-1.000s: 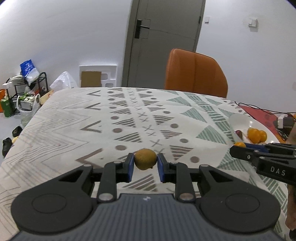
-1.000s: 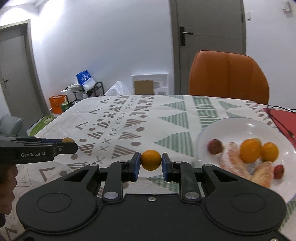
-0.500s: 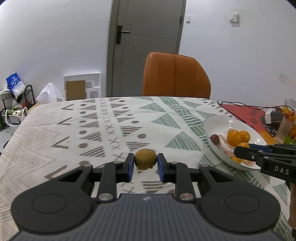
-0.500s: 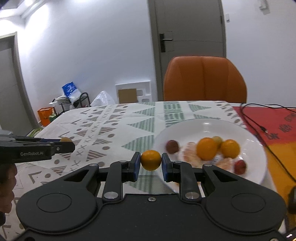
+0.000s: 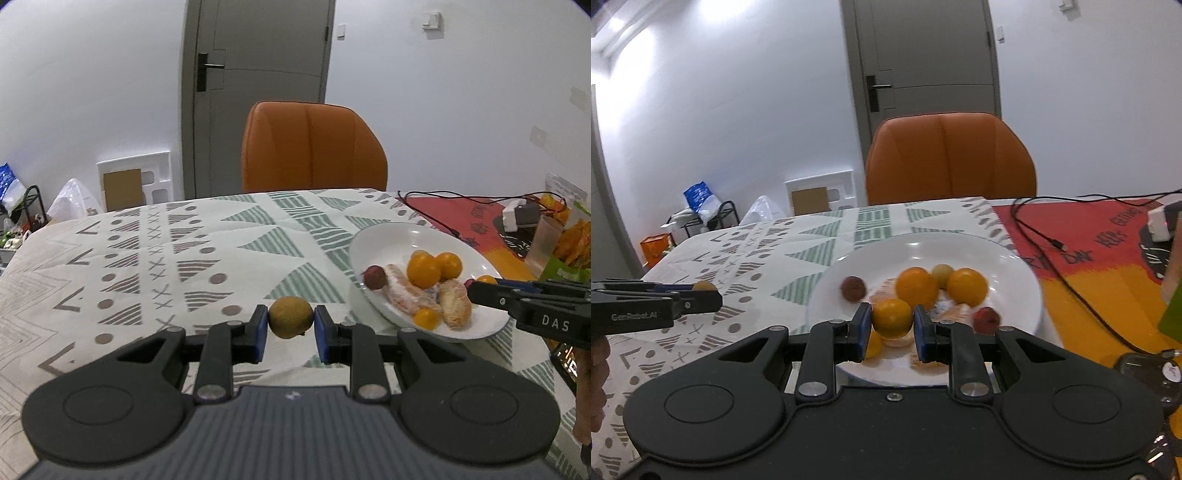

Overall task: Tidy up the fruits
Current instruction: 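Carry the tangerine onto the plate with the right tool while the left tool carries the green-yellow fruit, then lower the green-yellow fruit onto the plate with the left tool while the right tool releases the tangerine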

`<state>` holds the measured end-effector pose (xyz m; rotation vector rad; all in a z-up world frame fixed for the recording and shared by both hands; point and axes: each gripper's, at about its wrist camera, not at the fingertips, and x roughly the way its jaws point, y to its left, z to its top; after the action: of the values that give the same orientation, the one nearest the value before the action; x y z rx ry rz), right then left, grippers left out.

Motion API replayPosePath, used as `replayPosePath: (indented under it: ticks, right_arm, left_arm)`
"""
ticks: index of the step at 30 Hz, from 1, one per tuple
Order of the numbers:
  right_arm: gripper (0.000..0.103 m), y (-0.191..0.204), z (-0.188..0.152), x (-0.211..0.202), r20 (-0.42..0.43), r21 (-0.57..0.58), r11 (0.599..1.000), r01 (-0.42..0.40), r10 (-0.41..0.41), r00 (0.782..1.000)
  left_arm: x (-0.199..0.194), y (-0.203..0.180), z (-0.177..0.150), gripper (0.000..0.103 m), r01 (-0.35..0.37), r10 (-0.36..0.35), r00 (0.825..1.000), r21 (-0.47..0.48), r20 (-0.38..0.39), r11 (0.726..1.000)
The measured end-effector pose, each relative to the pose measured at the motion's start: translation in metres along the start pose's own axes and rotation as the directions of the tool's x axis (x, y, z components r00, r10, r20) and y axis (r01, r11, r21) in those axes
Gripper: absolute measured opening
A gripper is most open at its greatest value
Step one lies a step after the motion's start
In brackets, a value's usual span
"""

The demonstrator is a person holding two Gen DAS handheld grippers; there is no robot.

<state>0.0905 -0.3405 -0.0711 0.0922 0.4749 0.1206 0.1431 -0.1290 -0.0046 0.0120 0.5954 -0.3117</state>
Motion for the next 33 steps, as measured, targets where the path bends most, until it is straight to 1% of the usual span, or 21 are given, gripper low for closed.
replayPosePath:
  ticks: [10,13,15,20,33]
  right_arm:
    - [0.023,-0.022,-0.005,-0.006,0.009,0.032,0.999,0.024,-0.024,1.000]
    - [0.024,-0.028,-0.007,-0.007,0.008,0.047,0.998,0.038,-0.038,0.999]
    - [0.029,-0.033,-0.007,-0.009,0.015,0.059,0.997,0.048,-0.049,0.999]
    - [0.029,-0.043,-0.009,-0.013,0.019,0.083,0.995,0.061,-0.063,0.998]
    - [0.033,-0.050,-0.016,-0.024,0.016,0.100,0.992,0.075,-0.077,0.997]
  left_arm:
    - [0.007,-0.024,0.005,0.025,0.019,-0.019,1.000,0.037,0.003,0.999]
    - [0.008,-0.030,0.006,0.025,0.022,-0.022,1.000,0.046,0.003,0.999]
    - [0.010,-0.034,0.006,0.025,0.026,-0.027,1.000,0.051,0.002,0.998]
    - [0.013,-0.046,0.007,0.025,0.043,-0.043,0.999,0.070,-0.001,0.997]
    - [0.021,-0.077,0.013,0.025,0.105,-0.105,0.994,0.113,0.001,0.988]
